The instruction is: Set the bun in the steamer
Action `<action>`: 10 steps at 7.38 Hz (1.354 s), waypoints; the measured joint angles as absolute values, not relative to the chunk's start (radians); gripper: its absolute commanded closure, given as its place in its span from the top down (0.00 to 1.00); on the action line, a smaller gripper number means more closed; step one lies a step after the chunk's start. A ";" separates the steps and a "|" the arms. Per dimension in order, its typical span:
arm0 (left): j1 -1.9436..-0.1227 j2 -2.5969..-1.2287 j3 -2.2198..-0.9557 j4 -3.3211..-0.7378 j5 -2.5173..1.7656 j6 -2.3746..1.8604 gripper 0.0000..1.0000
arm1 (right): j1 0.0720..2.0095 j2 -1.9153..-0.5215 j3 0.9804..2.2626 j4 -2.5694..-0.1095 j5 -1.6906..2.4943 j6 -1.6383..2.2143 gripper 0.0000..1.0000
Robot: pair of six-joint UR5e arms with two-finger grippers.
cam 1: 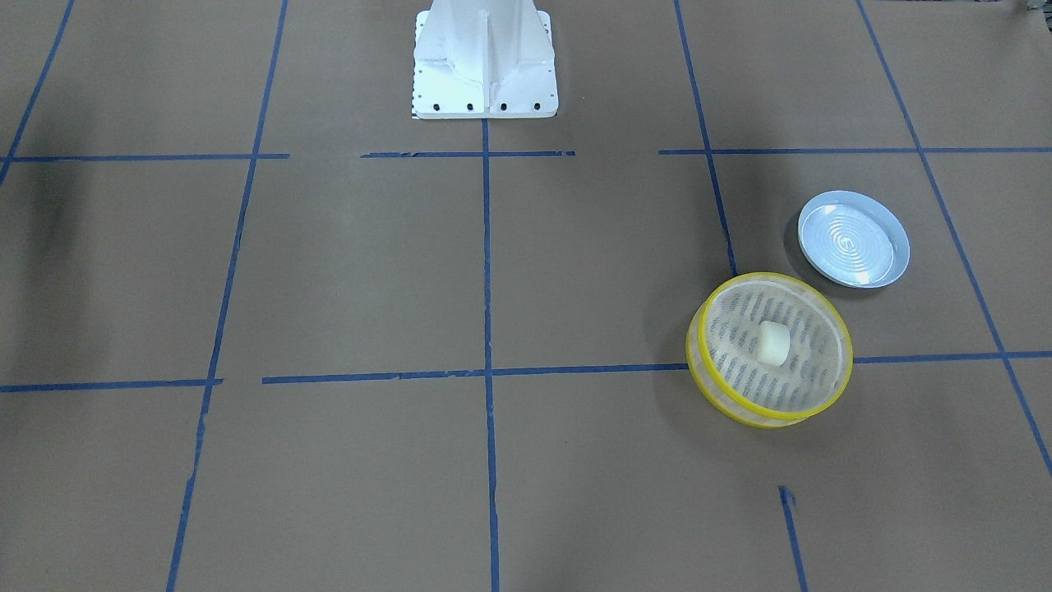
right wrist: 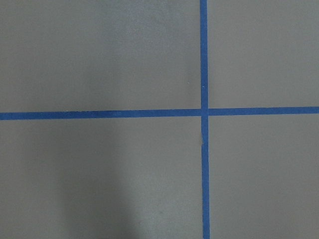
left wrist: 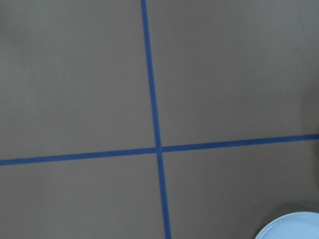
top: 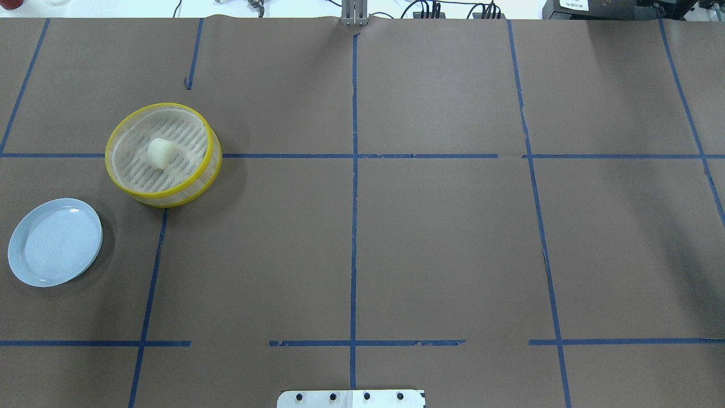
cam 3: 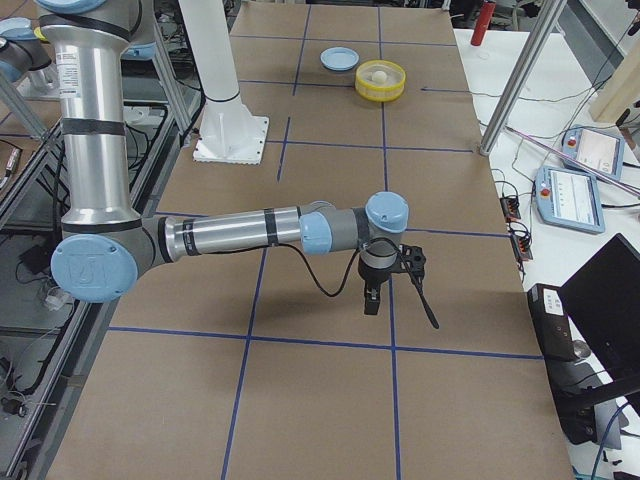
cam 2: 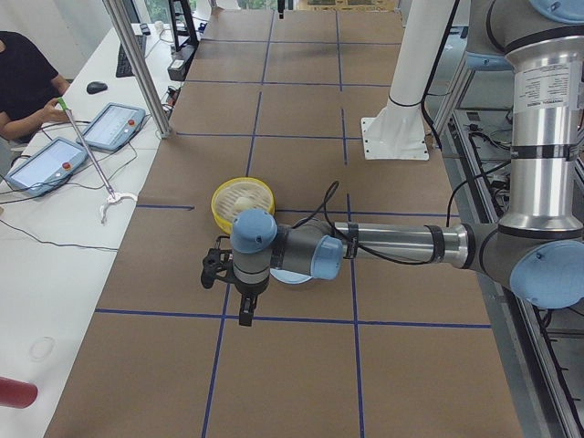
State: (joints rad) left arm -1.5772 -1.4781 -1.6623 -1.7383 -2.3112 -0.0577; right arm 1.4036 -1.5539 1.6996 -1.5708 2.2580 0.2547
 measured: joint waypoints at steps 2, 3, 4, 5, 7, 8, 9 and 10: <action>-1.586 -1.433 -1.662 -1.738 -2.313 -0.052 1.00 | 1.404 -1.554 1.700 -1.571 2.258 0.255 1.00; -1.586 -1.423 -1.658 -1.738 -2.313 -0.054 1.00 | 1.404 -1.554 1.700 -1.571 2.258 0.255 1.00; -1.585 -1.420 -1.656 -1.738 -2.313 -0.057 1.00 | 1.404 -1.554 1.700 -1.571 2.258 0.255 1.00; -1.584 -1.419 -1.656 -1.738 -2.314 -0.059 1.00 | 1.404 -1.554 1.700 -1.571 2.258 0.255 1.00; -1.583 -1.421 -1.663 -1.738 -2.316 -0.059 1.00 | 1.404 -1.554 1.700 -1.571 2.258 0.255 1.00; -1.582 -1.423 -1.666 -1.739 -2.317 -0.059 1.00 | 1.404 -1.554 1.700 -1.571 2.258 0.255 1.00; -1.582 -1.425 -1.667 -1.740 -2.318 -0.058 1.00 | 1.404 -1.554 1.700 -1.571 2.258 0.255 1.00; -1.582 -1.427 -1.667 -1.740 -2.318 -0.058 1.00 | 1.404 -1.554 1.700 -1.571 2.258 0.255 1.00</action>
